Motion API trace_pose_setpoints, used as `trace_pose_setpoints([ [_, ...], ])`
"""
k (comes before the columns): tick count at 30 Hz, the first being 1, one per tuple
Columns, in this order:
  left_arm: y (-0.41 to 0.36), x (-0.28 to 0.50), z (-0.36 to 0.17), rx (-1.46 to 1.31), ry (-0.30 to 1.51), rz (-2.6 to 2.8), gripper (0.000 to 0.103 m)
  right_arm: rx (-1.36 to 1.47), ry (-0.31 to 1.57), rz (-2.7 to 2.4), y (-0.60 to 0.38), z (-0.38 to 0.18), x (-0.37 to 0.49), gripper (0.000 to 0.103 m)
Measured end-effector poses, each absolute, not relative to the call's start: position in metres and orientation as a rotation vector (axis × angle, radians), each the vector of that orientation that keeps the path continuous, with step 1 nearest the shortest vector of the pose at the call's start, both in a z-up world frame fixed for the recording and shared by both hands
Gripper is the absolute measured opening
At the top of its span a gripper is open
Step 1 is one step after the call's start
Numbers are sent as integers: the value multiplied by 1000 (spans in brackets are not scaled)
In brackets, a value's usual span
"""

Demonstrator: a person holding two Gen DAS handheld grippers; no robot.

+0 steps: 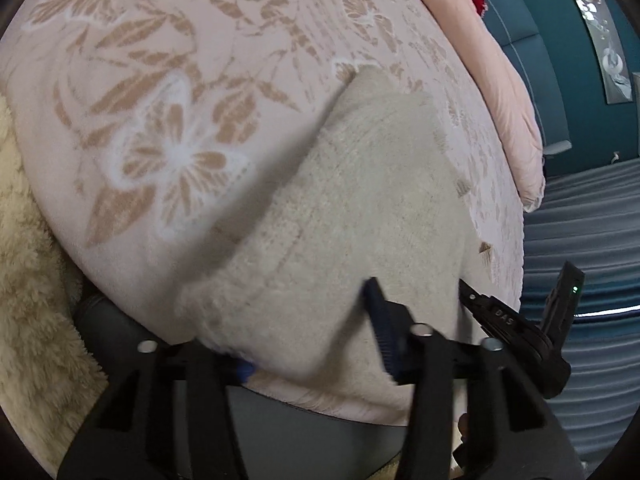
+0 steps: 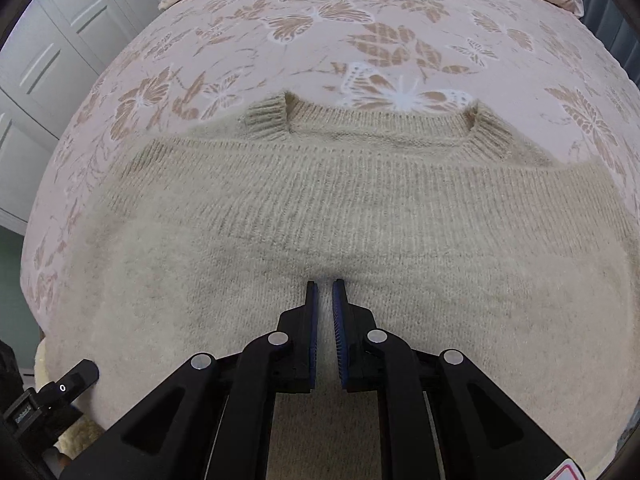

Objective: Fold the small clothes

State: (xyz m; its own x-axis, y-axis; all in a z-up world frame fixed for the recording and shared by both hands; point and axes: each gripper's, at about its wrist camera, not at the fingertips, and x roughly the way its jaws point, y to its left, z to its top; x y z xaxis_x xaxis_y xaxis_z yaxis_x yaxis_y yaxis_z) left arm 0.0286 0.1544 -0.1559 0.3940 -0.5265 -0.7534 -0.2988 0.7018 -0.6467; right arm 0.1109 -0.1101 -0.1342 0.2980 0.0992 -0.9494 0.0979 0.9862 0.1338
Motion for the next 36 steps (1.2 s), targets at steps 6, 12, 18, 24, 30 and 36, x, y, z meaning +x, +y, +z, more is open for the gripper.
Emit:
trace_pose_setpoints([
  [6, 118, 38, -85, -691, 1034, -377, 14, 246, 1243, 54, -122, -133, 107, 11],
  [12, 25, 32, 16, -444, 877, -643, 14, 447, 1154, 59, -172, -101, 74, 15],
  [18, -102, 10, 14, -220, 919, -881, 15, 539, 1062, -61, -265, -71, 10, 29],
  [24, -158, -7, -61, -40, 1142, -856, 28, 648, 1073, -147, -328, -81, -45, 38],
  [30, -113, -53, -48, 158, 945, -769, 87, 790, 1008, -44, -335, -76, -56, 62],
  [36, -98, -59, -84, 317, 1039, -635, 88, 860, 997, 15, -322, -69, -40, 67],
])
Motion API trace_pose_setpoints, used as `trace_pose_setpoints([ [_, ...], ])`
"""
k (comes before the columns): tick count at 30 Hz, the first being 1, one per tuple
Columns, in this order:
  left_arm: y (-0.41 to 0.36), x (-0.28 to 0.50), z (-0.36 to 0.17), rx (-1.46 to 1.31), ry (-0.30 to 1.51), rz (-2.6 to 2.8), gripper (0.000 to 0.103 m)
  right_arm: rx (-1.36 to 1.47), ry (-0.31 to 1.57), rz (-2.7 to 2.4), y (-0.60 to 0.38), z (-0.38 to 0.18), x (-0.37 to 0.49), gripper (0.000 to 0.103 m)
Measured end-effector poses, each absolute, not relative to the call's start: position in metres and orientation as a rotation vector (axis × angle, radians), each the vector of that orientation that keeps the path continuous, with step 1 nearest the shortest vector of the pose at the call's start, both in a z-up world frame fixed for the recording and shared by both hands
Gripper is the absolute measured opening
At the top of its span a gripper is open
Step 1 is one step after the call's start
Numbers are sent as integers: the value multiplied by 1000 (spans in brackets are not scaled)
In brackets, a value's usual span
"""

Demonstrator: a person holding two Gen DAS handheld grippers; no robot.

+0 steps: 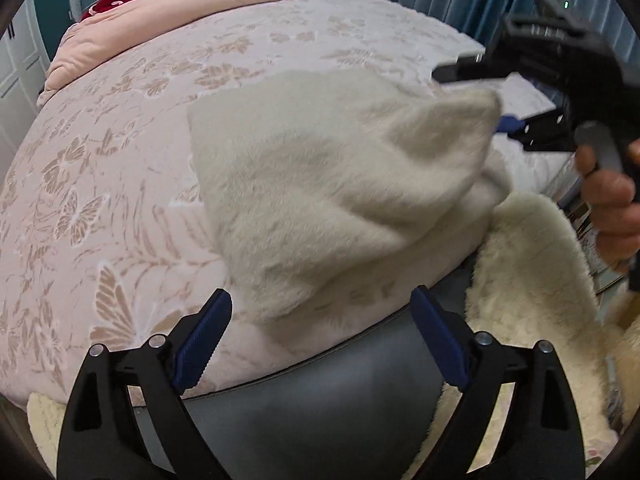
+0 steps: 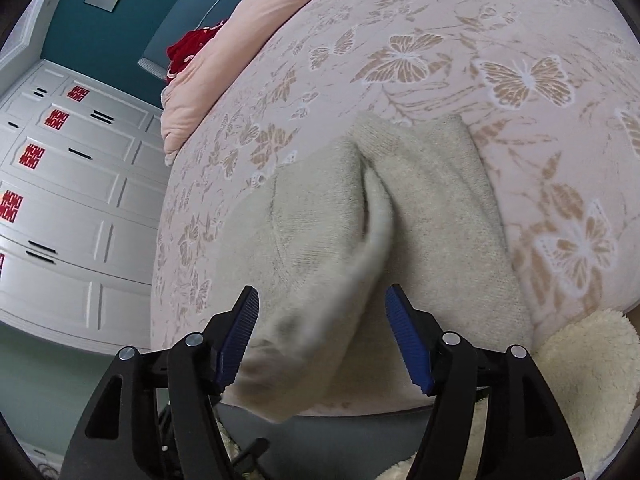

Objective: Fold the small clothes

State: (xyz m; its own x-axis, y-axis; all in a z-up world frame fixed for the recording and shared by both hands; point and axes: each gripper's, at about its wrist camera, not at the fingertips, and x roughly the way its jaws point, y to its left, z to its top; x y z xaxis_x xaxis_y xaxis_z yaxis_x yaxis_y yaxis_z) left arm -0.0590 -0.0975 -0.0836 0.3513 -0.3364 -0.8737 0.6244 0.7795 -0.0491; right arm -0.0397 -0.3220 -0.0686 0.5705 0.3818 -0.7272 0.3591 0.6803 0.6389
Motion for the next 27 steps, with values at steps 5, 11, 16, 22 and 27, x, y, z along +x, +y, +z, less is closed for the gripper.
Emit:
trace_pose_setpoints([
  [5, -89, -52, -97, 268, 1046, -609, 88, 813, 1086, 16, -307, -73, -28, 80],
  [11, -78, -35, -108, 221, 1030, -511, 78, 766, 1198, 21, -272, -96, -7, 24],
  [16, -77, -23, -114, 186, 1079, -519, 29, 708, 911, 225, -251, -3, -1, 17],
  [22, -82, -20, -107, 113, 1095, -560, 16, 570, 811, 131, -283, 26, -35, 17],
  [27, -85, -18, -121, 96, 1164, -571, 16, 760, 1146, -144, -355, -125, -54, 17],
])
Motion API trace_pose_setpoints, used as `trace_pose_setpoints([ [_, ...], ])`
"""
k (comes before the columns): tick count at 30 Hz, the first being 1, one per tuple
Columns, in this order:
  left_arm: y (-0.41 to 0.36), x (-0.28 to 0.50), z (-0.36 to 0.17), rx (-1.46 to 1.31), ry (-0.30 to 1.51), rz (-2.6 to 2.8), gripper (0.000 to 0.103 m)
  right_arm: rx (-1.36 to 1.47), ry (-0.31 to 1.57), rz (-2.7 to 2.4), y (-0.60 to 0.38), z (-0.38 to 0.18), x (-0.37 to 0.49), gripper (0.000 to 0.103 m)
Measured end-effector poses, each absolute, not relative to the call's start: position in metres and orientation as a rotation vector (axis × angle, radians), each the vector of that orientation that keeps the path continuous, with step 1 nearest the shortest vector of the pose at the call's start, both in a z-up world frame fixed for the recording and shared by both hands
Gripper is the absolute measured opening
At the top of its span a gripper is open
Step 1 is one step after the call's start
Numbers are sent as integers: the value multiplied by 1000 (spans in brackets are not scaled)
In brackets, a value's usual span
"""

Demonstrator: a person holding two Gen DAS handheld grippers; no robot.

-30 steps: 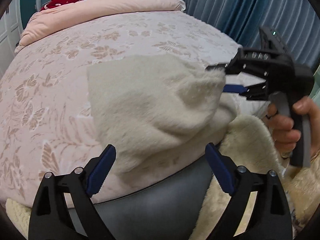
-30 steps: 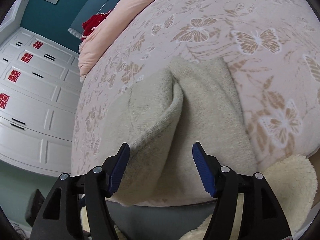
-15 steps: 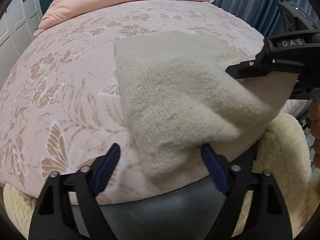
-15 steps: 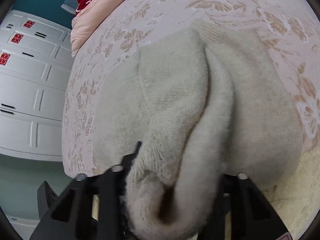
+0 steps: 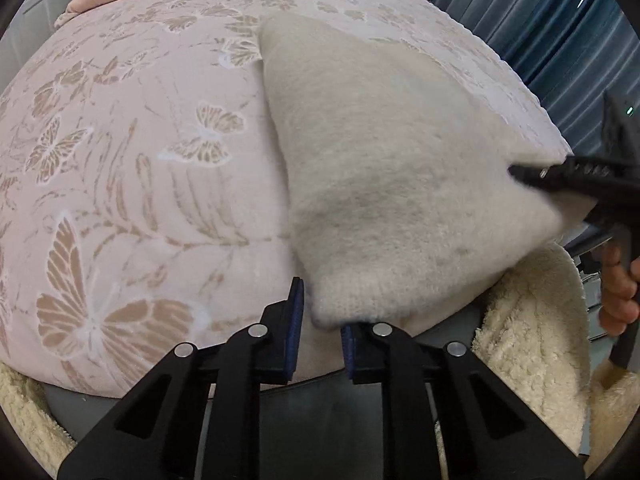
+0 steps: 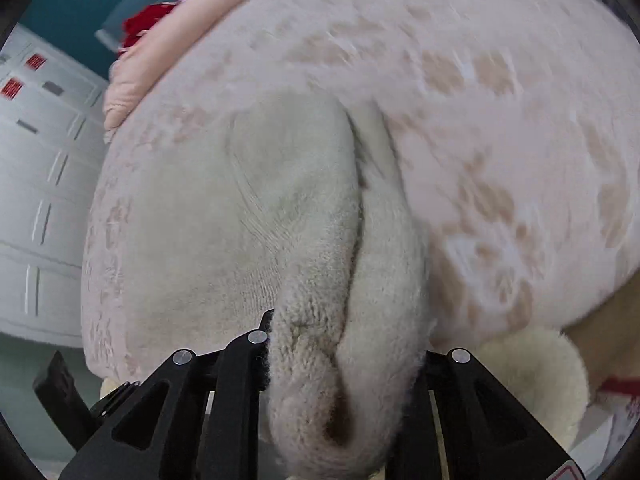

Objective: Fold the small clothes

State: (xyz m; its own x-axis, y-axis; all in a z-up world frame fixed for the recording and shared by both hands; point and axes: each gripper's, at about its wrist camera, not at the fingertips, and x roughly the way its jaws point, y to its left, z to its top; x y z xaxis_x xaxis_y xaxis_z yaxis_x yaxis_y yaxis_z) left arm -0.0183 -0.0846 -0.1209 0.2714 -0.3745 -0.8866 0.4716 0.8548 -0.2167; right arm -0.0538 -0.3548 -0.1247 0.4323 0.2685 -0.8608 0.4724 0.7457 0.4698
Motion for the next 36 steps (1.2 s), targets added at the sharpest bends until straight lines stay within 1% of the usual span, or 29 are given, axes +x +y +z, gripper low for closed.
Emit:
trace_pose_setpoints([
  [2, -87, -22, -119, 131, 1149, -564, 16, 844, 1079, -100, -358, -123, -64, 20],
  [4, -87, -24, -115, 144, 1140, -567, 16, 749, 1084, -127, -353, -113, -61, 25],
  [6, -86, -26, -110, 138, 1148, -573, 19, 655, 1114, -147, -349, -110, -58, 27],
  [7, -84, -28, -105, 134, 1144, -578, 19, 657, 1115, -157, -350, -106, -60, 29],
  [8, -82, -30, -99, 129, 1132, -589, 19, 655, 1102, -178, -352, -98, -64, 36],
  [9, -78, -32, -93, 130, 1119, -592, 22, 624, 1081, -208, -352, -88, -69, 42],
  [10, -75, -34, -88, 133, 1109, -587, 29, 568, 1065, -245, -353, -77, -73, 49],
  [12, -68, -36, -79, 121, 1097, -571, 39, 419, 1028, -366, -352, -52, -78, 50],
  [13, -65, -36, -76, 113, 1091, -561, 43, 371, 1006, -409, -351, -41, -79, 49],
  [14, -61, -36, -71, 108, 1077, -544, 44, 353, 973, -387, -346, -26, -79, 41],
  [17, -52, -32, -54, 97, 1036, -493, 57, 454, 905, -174, -323, 4, -63, 32],
  [18, -50, -30, -49, 98, 1030, -471, 66, 483, 908, -85, -306, 7, -47, 30],
  [19, -47, -28, -43, 98, 1023, -448, 71, 479, 919, -16, -289, 7, -36, 23],
  [21, -42, -23, -34, 88, 1008, -414, 73, 404, 956, 30, -253, -6, -10, 21],
  [22, -38, -22, -30, 82, 1002, -401, 75, 372, 1005, 49, -237, -23, 2, 19],
  [23, -36, -21, -26, 80, 996, -385, 76, 354, 1082, 80, -220, -50, 14, 16],
  [24, -33, -18, -24, 80, 993, -370, 77, 336, 1180, 104, -206, -83, 24, 16],
  [25, -31, -17, -23, 79, 991, -360, 77, 309, 1235, 101, -195, -110, 27, 13],
  [26, -31, -16, -22, 82, 994, -353, 77, 316, 1202, 106, -192, -118, 23, 12],
  [28, -31, -15, -23, 96, 1008, -347, 77, 315, 1196, 79, -190, -97, 19, 13],
  [30, -33, -15, -23, 106, 1010, -351, 77, 341, 1129, 75, -198, -63, 12, 13],
  [32, -36, -17, -25, 103, 1013, -360, 77, 318, 1096, 68, -206, -48, 2, 14],
  [34, -41, -17, -28, 110, 1031, -369, 77, 271, 1146, 26, -211, -65, -3, 16],
  [35, -44, -17, -29, 114, 1036, -377, 77, 260, 1219, 7, -215, -88, -4, 12],
  [36, -47, -18, -31, 119, 1039, -381, 77, 285, 1249, 2, -221, -107, -8, 11],
])
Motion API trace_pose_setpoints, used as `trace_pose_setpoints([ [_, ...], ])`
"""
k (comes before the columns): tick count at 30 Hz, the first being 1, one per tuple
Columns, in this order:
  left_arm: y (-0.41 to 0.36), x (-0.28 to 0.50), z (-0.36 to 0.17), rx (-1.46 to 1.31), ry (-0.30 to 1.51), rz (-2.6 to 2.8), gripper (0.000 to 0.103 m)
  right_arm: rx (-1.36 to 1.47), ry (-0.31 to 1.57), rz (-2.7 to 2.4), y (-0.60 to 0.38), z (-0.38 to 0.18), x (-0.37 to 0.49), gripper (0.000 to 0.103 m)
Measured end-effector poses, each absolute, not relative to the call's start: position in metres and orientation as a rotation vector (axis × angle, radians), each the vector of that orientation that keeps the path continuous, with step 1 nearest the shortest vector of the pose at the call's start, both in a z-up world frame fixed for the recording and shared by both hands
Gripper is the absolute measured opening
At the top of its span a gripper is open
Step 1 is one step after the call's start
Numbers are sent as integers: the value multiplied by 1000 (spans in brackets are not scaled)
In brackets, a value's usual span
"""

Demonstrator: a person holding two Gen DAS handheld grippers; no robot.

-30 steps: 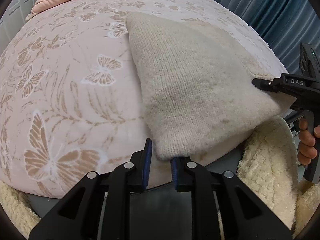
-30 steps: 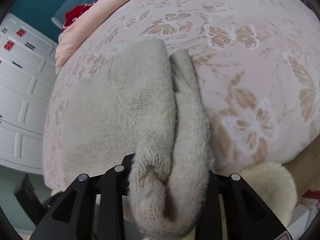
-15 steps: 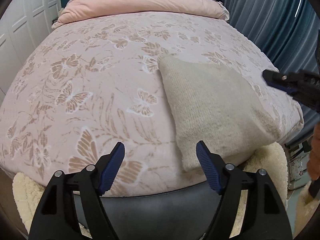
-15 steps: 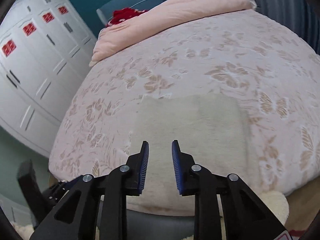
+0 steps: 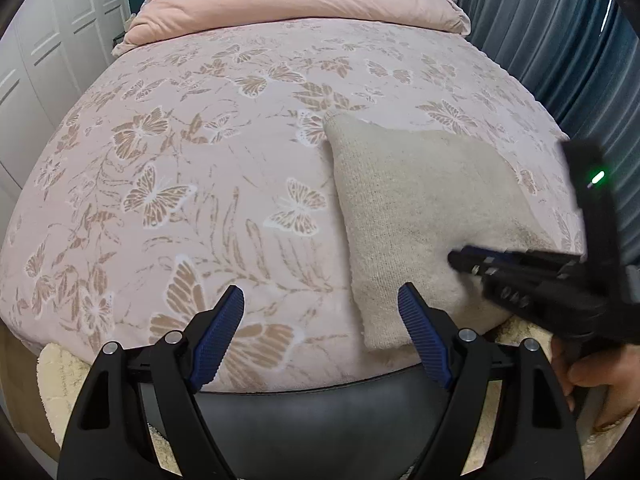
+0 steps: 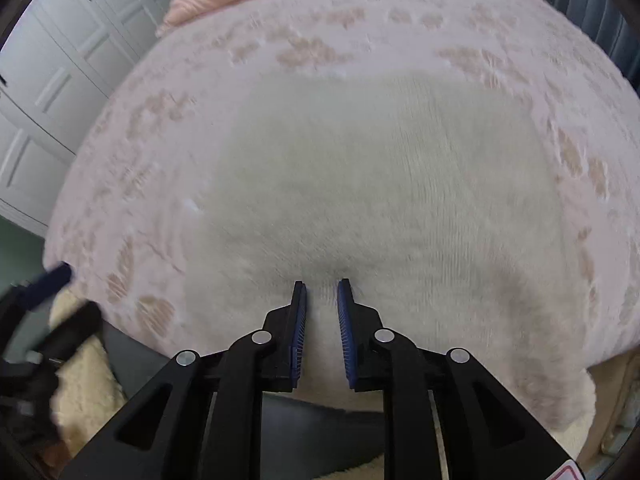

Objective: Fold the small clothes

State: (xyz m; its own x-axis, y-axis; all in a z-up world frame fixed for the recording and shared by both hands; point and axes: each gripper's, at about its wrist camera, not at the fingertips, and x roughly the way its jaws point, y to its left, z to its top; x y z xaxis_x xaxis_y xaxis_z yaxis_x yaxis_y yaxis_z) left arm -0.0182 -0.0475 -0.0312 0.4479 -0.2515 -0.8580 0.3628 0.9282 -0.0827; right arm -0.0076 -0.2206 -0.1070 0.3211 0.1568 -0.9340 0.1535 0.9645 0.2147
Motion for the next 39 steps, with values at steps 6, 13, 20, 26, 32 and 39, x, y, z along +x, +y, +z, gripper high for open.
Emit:
trace_pose_setpoints([
  [6, -57, -23, -36, 179, 1043, -380, 82, 445, 1071, -37, -258, -56, -20, 18],
  [13, -74, -25, -31, 154, 1046, -433, 87, 396, 1030, -288, -343, -48, 12, 71],
  [20, -113, -26, -30, 214, 1040, -489, 88, 524, 1151, -120, -347, -93, 36, 11],
  [26, -136, -25, -29, 264, 1020, -501, 88, 510, 829, -3, -342, -2, 14, 9],
  [32, -146, -19, -48, 268, 1084, -500, 88, 491, 1136, -203, -371, -117, 25, 12],
  [39, -140, -17, -63, 256, 1129, -470, 88, 521, 932, -126, -346, -40, -26, 19],
])
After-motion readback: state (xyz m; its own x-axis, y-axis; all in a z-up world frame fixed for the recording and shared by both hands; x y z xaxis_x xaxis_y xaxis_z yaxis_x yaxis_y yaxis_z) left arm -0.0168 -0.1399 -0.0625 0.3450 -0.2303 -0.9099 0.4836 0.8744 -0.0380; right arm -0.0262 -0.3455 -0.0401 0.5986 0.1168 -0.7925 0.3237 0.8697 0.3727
